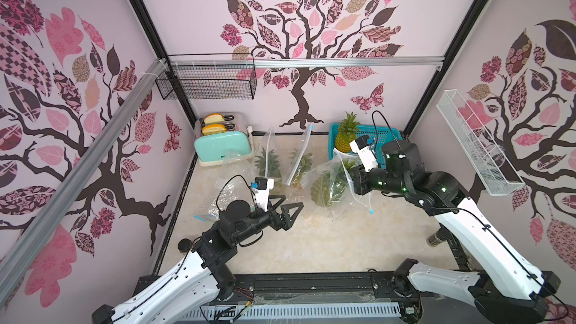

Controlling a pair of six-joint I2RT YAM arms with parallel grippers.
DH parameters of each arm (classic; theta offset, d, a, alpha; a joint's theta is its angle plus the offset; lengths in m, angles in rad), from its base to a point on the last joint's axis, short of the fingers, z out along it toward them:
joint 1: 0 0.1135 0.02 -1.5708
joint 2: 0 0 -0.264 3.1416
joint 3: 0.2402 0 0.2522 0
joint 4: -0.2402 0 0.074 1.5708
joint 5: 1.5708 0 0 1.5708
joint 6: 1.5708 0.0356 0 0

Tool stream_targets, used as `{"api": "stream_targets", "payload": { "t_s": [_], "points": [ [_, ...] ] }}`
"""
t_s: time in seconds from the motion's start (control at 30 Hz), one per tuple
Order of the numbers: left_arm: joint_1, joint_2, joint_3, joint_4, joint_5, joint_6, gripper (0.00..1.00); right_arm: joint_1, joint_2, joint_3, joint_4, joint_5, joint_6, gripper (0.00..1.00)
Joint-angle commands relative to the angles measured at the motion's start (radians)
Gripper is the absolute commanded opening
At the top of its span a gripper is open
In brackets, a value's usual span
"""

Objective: Open the zip-top bag and take out the pineapple
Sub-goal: Pick up the pineapple from the zipper food storage bag.

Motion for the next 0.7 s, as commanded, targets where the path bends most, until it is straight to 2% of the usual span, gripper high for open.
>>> {"api": "stream_targets", "payload": {
  "t_s": [0.0, 0.13, 0.27, 0.53, 0.67],
  "points": [
    [0.053, -0.024, -0.041, 0.092, 0.029, -0.114, 0.98, -0.009, 0.000, 0.082, 0.036, -0.076, -0.057, 0.00],
    [0.186, -0.061, -0.147, 0.304, 0.137, -0.281, 0.98, -0.015, 0.016, 0.109, 0.039, -0.138, -0.078, 0.00],
    [0.297, -0.023, -0.211, 0.436, 0.244, -0.421, 0.98, -0.016, 0.019, 0.143, 0.055, -0.226, -0.089, 0.00],
    [0.312, 0.116, -0.249, 0.706, 0.310, -0.570, 0.98, -0.015, 0.025, 0.223, 0.045, -0.373, -0.095, 0.00],
    [0.312, 0.121, -0.245, 0.738, 0.314, -0.577, 0.98, -0.016, 0.023, 0.213, 0.062, -0.410, -0.083, 0.00]
  ]
}}
